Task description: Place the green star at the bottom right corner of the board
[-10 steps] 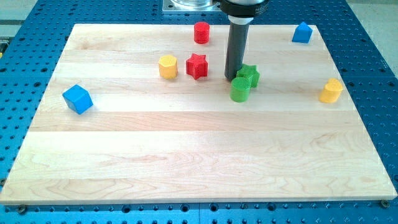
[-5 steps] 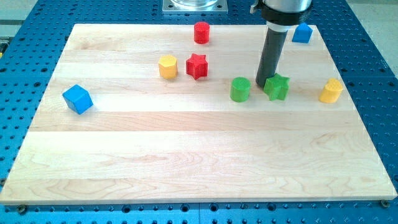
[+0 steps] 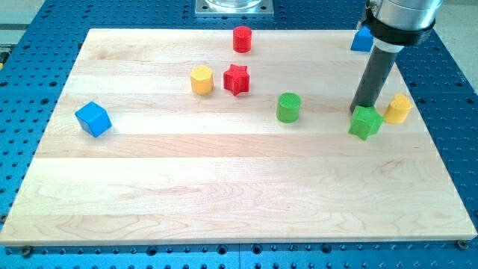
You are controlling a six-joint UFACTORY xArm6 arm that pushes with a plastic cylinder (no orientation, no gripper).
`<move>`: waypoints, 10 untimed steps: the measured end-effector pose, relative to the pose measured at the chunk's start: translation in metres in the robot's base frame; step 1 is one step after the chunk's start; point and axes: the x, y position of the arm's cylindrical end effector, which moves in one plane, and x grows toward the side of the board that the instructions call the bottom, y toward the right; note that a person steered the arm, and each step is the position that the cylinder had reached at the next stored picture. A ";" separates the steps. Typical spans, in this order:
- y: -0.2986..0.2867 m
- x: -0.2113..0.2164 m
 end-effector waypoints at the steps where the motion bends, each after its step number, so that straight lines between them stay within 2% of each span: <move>1: -0.001 0.056; 2: -0.001 0.103; 3: -0.005 0.102; 4: -0.041 0.099; 5: -0.050 0.115; 7: 0.008 0.125; 10: 0.025 0.126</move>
